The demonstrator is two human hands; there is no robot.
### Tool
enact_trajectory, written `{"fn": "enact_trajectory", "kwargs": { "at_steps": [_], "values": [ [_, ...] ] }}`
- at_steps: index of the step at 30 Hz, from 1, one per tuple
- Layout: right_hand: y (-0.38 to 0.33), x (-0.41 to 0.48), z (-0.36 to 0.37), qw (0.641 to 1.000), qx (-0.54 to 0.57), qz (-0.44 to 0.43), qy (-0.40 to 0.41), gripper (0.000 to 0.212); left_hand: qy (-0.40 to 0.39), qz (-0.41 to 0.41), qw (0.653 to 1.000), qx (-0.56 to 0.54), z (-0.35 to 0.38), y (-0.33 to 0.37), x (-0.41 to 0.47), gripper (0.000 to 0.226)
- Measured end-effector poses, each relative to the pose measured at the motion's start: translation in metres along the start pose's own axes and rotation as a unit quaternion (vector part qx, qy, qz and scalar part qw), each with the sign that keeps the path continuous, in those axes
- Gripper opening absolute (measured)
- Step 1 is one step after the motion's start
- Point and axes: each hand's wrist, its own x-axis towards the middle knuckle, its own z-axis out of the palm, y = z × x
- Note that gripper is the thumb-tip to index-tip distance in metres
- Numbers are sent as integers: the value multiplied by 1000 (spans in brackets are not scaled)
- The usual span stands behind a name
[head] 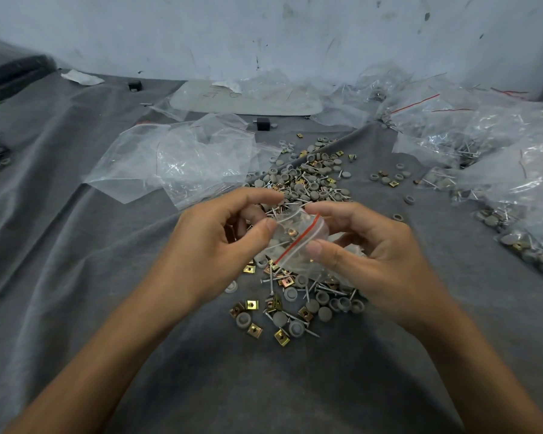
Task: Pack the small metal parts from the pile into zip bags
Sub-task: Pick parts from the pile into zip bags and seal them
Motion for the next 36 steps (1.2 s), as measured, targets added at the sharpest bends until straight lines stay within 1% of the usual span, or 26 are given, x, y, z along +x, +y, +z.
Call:
{"fn": "enact_trajectory", "kwargs": {
  "at_steps": [6, 9, 11, 12, 14, 16, 19, 21, 22, 24, 26, 29, 32, 34, 36],
  "values": [
    [0, 0, 1, 1000, 8, -1, -1, 40, -2, -4, 1000, -4, 1, 2, -1, 31],
    [0, 0, -1, 1000, 12, -4, -3, 40, -14, -5, 999, 33, 0, 1, 0, 31],
    [1, 0, -4, 1000, 17, -11, 0, 39, 4, -10, 999, 53, -2, -1, 2, 27],
    [2, 0, -7, 999, 32, -15, 0, 39, 17, -19, 999, 45, -2, -2, 3, 25],
    [2, 1, -12, 995, 93, -20, -1, 40, 33, -41, 999, 7, -3, -3, 4, 24],
    [2, 3, -14, 984, 176, -23, 8, 46, 23, -58, 997, -38, -3, -1, 4, 25],
    [2, 6, -15, 958, 284, -21, 17, 51, -35, -75, 990, -114, 0, 7, 4, 26],
    [2, 7, -13, 942, 336, -8, 6, 49, -76, -76, 976, -189, 4, 13, 2, 33],
    [2, 7, -12, 934, 358, -2, 0, 47, -82, -70, 968, -226, 5, 17, 1, 32],
    [3, 7, -8, 920, 391, 8, -7, 36, -69, -55, 957, -276, 7, 23, -1, 27],
    [2, 7, -5, 917, 399, 22, -1, 24, -42, -48, 956, -286, 8, 27, -3, 24],
    [2, 7, -2, 912, 409, 39, 6, 24, -18, -36, 958, -283, 9, 30, -5, 22],
    [-1, 7, 0, 903, 428, 36, -2, 24, 8, -27, 964, -264, 10, 33, -6, 20],
    [-2, 8, 0, 901, 433, 30, -6, 21, 30, -20, 967, -253, 9, 35, -4, 15],
    [-4, 9, -2, 903, 429, 30, 1, 24, 56, -10, 969, -241, 5, 38, 1, 11]
  ]
}}
